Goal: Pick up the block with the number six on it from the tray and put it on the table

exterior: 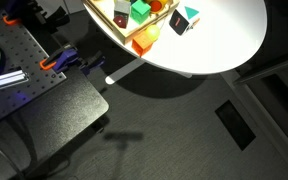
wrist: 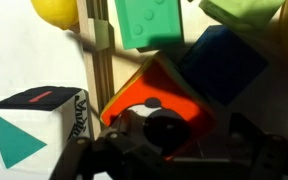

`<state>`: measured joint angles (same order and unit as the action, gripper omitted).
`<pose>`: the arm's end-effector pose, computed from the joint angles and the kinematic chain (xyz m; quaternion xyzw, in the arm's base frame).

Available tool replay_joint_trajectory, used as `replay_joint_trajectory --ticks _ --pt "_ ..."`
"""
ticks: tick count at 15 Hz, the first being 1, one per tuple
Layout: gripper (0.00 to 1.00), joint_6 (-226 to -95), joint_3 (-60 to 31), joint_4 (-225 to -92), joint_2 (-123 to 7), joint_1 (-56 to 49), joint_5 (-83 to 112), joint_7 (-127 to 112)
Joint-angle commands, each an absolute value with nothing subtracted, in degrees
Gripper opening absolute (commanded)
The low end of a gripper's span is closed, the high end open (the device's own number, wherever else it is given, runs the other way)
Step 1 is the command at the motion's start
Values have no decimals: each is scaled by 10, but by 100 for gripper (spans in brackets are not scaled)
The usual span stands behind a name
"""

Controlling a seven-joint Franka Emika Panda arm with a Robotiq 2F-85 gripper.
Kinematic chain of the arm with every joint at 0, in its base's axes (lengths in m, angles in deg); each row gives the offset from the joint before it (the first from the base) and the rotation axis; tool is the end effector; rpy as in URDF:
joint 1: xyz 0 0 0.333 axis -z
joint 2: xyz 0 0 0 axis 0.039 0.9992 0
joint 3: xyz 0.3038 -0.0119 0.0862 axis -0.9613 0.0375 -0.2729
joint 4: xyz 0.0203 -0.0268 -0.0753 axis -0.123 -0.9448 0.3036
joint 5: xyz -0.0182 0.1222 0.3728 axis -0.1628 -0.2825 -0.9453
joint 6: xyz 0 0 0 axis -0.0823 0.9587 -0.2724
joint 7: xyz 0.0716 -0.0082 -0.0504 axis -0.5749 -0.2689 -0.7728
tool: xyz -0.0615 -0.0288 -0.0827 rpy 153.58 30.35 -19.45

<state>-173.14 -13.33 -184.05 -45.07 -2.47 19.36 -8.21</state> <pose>0.5911 -0.0476 0.1865 0.9983 -0.0136 0.0024 0.0565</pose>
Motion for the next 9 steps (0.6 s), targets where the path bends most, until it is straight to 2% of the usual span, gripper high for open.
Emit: replay_joint_trajectory --ticks 1,6,7,8,9 --pt "100 -1739 -119 -1829 -439 -37 209 -60" --pt "100 -1752 -89 -1826 -430 -56 238 -41" --pt "95 -1754 -81 -1826 -430 -61 249 -33" --pt "73 -1757 -74 -1826 -429 -66 259 -25" --pt "71 -1757 -69 -1826 -429 -70 267 -16"
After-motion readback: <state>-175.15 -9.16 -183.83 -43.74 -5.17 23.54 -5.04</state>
